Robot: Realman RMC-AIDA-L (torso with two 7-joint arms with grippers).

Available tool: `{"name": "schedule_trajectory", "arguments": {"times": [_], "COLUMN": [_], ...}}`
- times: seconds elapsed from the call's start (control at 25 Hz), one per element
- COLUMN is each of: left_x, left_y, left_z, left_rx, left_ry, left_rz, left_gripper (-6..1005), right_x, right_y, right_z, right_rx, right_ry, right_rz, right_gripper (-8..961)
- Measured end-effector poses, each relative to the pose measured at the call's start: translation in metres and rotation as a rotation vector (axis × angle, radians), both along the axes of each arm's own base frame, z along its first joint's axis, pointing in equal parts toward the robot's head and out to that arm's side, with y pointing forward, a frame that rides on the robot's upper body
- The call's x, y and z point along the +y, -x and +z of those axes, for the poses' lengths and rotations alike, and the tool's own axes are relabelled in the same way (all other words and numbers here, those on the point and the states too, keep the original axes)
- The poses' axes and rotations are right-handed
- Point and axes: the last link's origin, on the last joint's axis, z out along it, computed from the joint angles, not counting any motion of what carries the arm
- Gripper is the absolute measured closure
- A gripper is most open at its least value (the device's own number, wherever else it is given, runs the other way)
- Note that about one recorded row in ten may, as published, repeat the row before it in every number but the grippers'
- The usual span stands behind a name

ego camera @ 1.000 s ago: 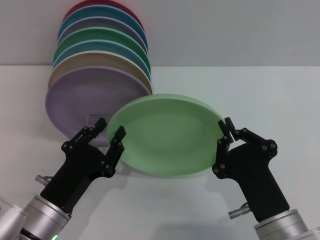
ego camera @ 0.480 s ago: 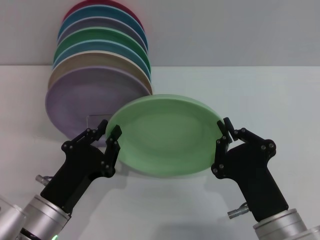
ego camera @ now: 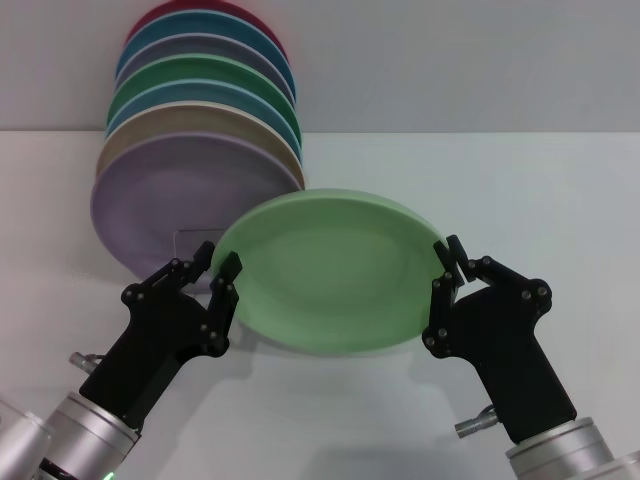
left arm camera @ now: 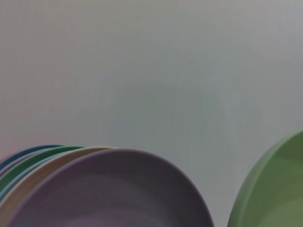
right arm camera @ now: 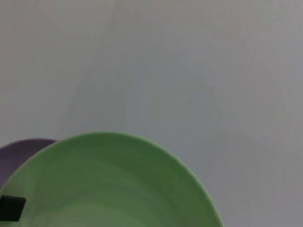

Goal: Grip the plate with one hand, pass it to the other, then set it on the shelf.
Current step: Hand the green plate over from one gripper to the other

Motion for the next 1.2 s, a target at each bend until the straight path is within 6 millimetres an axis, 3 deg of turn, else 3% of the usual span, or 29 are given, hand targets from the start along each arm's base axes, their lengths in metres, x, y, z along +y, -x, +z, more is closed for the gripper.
{"name": "schedule_trajectory", "arguments": {"times": [0.44, 1.16, 1.2], "left_x": [0.0012, 0.0011, 0.0008], "left_y": [0.0007, -0.0002, 0.0000], "left_z": [-0.0010, -0.0018, -0.0017], "left_rx": [0.007, -0.002, 0.000], "left_ry": [0.007, 0.013, 0.011], "left_rz": [0.004, 0.006, 0.006], "left_gripper": [893, 922, 958], "right_x": [-0.0002, 0.0013, 0.0014], "right_y": [-0.0003, -0.0013, -0.0014], "right_z": [-0.0001, 0.0010, 0.0010], "right_rx": [-0.001, -0.008, -0.009], "right_ry": [0.001, 0.000, 0.000], "right_rz": [0.000, 0.005, 0.006], "right_gripper": [903, 899, 899]}}
